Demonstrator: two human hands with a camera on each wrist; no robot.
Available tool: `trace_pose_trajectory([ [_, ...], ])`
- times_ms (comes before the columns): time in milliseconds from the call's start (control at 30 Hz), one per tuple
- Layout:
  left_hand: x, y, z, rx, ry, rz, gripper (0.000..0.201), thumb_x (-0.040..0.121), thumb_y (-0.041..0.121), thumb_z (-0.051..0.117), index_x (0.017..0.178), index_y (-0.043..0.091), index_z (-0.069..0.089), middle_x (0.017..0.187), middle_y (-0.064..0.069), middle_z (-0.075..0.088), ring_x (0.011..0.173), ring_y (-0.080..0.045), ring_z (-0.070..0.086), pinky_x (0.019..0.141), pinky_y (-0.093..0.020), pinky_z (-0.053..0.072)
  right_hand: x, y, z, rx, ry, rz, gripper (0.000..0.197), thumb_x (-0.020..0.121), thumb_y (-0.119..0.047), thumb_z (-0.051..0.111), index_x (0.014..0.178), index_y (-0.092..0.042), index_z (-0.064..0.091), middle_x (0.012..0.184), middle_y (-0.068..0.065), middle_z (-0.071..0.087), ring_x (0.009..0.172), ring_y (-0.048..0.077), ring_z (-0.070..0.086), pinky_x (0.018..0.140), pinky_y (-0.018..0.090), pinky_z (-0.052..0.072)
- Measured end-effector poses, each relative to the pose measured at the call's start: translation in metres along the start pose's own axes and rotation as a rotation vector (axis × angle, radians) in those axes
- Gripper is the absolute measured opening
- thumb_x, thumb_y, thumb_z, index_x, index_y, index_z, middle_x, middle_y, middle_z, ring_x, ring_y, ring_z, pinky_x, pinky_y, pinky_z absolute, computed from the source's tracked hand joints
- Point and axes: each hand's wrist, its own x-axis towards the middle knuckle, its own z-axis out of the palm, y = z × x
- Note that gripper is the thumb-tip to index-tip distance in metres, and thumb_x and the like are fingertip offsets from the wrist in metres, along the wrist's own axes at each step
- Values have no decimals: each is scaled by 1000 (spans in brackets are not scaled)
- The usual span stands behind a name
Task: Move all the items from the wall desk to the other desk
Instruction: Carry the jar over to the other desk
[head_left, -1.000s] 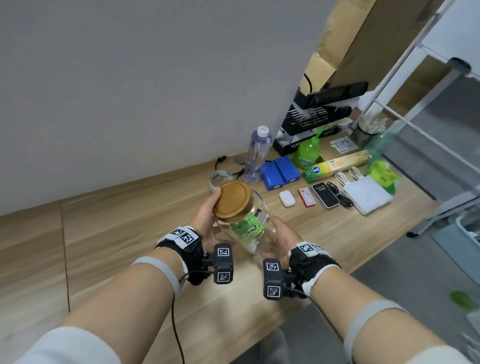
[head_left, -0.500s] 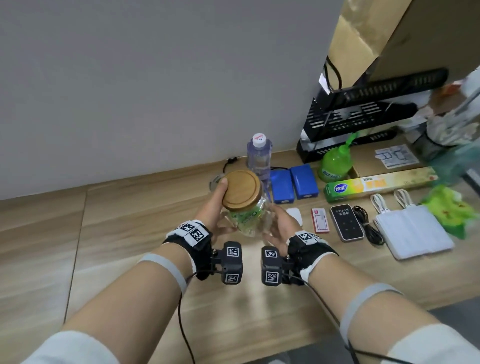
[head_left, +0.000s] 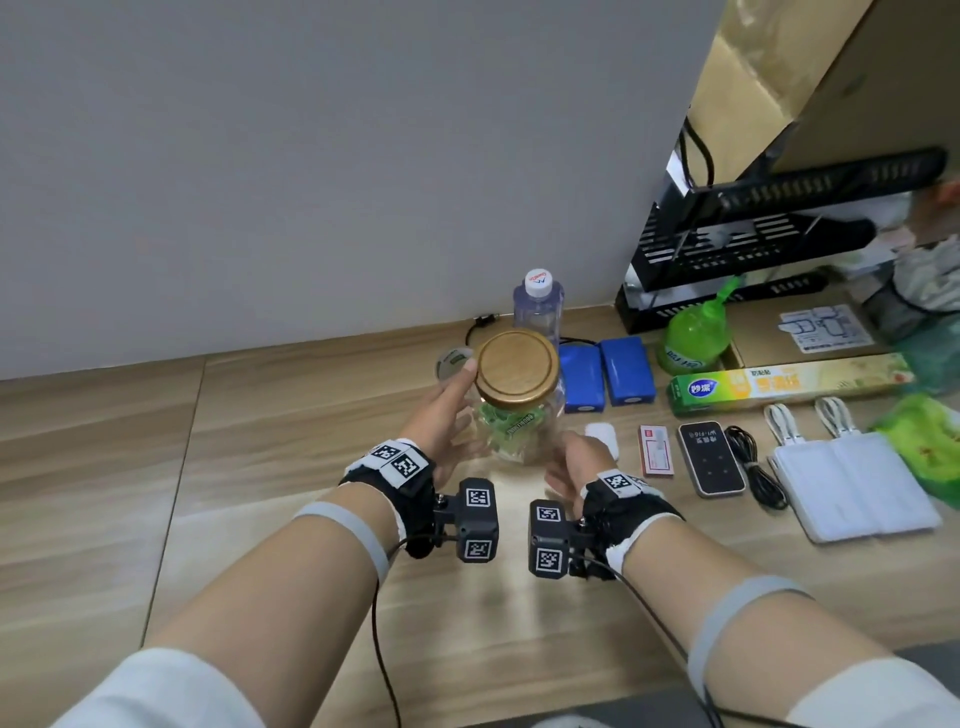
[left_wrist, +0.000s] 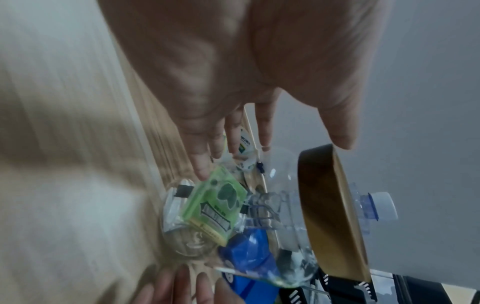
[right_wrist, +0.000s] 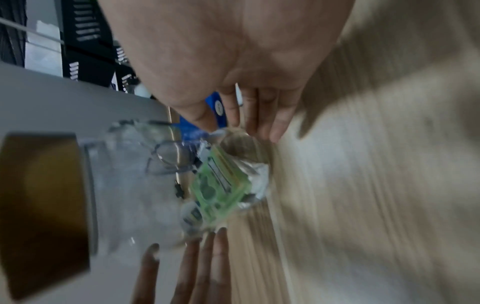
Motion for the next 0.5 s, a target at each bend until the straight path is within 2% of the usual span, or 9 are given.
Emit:
trace_pose_trajectory([
  [67, -8, -4, -17, 13, 25, -2, 96, 65, 72, 73, 144, 29, 42, 152, -7, 39, 139, -26, 38, 101, -49, 48, -9, 11, 12, -81, 21, 23, 26, 92, -28, 49, 103, -8, 61, 84, 8, 64, 66, 23, 60, 61, 35, 54],
  [133, -20, -3, -41, 1, 51, -3, 98, 65, 74, 71, 146, 28, 41, 151, -7, 40, 137, -24, 41, 101, -44, 48, -22, 24, 32, -113, -11, 34, 21, 92, -21, 47, 99, -6, 60, 81, 8, 65, 64, 22, 60, 64, 39, 56],
  [200, -35, -1, -68, -30, 94, 22, 87, 74, 69, 67, 145, 25, 43, 147, -7, 44, 133, -23, 45, 97, -41, 50, -38, 35, 58, -108, -50, 33, 17, 94, -18, 48, 94, -6, 60, 78, 6, 64, 62, 20, 61, 69, 39, 56],
  [267, -53, 3, -98, -65, 158, 61, 77, 80, 60, 69, 142, 20, 46, 143, -9, 48, 128, -24, 50, 97, -41, 51, -59, 43, 87, -121, -104, 12, 15, 95, -17, 48, 89, -8, 59, 75, 5, 62, 60, 18, 59, 60, 31, 50],
  [333, -76, 6, -132, -94, 214, 98, 60, 85, 47, 71, 131, 16, 50, 138, -12, 52, 121, -26, 56, 98, -41, 51, -82, 49, 119, -150, -158, -25, 17, 94, -15, 46, 85, -8, 58, 74, 5, 62, 60, 18, 58, 56, 27, 44],
  [400, -106, 9, -171, -122, 244, 131, 39, 88, 38, 71, 116, 17, 54, 133, -13, 55, 116, -26, 60, 99, -41, 51, -106, 58, 154, -186, -194, -77, 18, 95, -12, 44, 87, -8, 59, 75, 6, 64, 61, 18, 61, 52, 25, 45],
  [433, -121, 10, -193, -137, 249, 151, 35, 89, 35, 70, 114, 16, 55, 130, -14, 57, 114, -26, 61, 99, -41, 51, -119, 63, 173, -198, -209, -105, 18, 95, -11, 44, 88, -8, 60, 76, 6, 65, 62, 18, 63, 51, 25, 46],
  [500, -151, 10, -241, -183, 248, 191, 40, 92, 32, 67, 124, 11, 56, 127, -14, 60, 113, -26, 63, 98, -40, 52, -146, 77, 214, -216, -241, -146, 18, 95, -10, 44, 91, -6, 61, 76, 7, 64, 62, 20, 64, 50, 25, 48],
])
